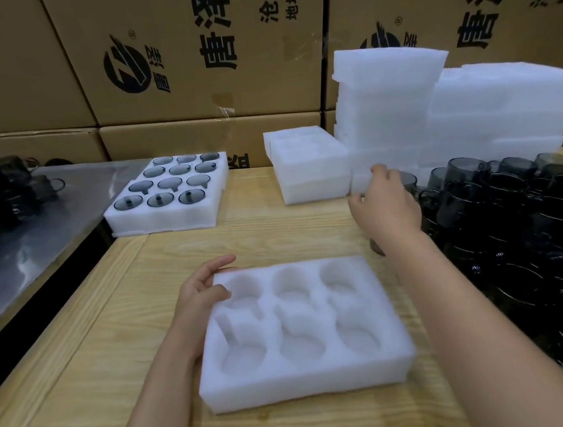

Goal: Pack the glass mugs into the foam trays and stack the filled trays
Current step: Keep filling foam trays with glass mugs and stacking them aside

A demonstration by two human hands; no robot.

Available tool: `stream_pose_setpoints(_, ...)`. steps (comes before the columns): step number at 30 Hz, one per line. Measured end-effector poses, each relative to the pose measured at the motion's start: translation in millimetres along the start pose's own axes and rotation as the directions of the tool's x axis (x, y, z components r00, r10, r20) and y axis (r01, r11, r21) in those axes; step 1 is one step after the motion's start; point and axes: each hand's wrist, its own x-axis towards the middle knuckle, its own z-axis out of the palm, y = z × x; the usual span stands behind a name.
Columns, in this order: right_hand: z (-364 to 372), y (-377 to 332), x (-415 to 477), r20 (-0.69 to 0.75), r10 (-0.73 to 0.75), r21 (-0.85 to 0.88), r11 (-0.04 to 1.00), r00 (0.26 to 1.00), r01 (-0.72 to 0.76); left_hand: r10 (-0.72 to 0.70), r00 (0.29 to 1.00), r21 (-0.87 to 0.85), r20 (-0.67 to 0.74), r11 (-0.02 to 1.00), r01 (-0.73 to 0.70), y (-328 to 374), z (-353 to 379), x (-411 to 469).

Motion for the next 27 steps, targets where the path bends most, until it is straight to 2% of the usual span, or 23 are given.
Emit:
stream_pose_setpoints(3,8.2,11.0,24.4,0.062,0.013,-0.213,0.977,0.998,0.001,-0.011,1.000,-0.005,0.005,1.000,0.011,0.2,-1.5,0.3)
stream_pose_setpoints(5,9.9,15.4,30.9,0.117,0.023,-0.295,0.956,0.993,0.013,-0.012,1.000,-0.005,0.008,1.000,0.012,0.7,-0.5,-0.2)
stream_pose_setpoints(15,7.8,14.5,19.1,0.076,-0.139,-0.281,0.947,0.987,0.155,0.016,1.000,-0.005,0.002,1.000,-0.016,0.5,-0.1,-0.8)
stream_pose_setpoints(18,1.4,10.3,6.4,0.013,-0.181,-0.201,0.963,0.983,0.179,-0.001,1.000,-0.088,-0.008,0.996,0.000,0.3,-1.5,-0.3)
stream_pose_setpoints(21,-8.0,6.6,-15.8,-0.026,-0.187,0.022,0.982,0.982,0.187,-0.034,0.999,-0.239,-0.028,0.971,0.026,0.1,-4.1,-3.1)
stream_pose_setpoints(23,-12.3,6.7,-36.2,-0.081,-0.244,0.166,0.953,0.966,0.255,0.010,0.994,-0.268,-0.107,0.963,-0.039,2.2,-7.8,-2.7)
stream_pose_setpoints(25,-15.2,9.7,-57.0,-0.141,-0.311,0.273,0.900,0.940,0.339,0.132,0.969,-0.185,-0.209,0.968,-0.171,10.6,-9.8,-4.4)
stream_pose_setpoints(27,-17.2,14.3,-73.2,-0.179,-0.338,0.358,0.853,0.924,0.381,0.304,0.925,0.017,-0.229,0.951,-0.309,23.9,-5.1,-10.3)
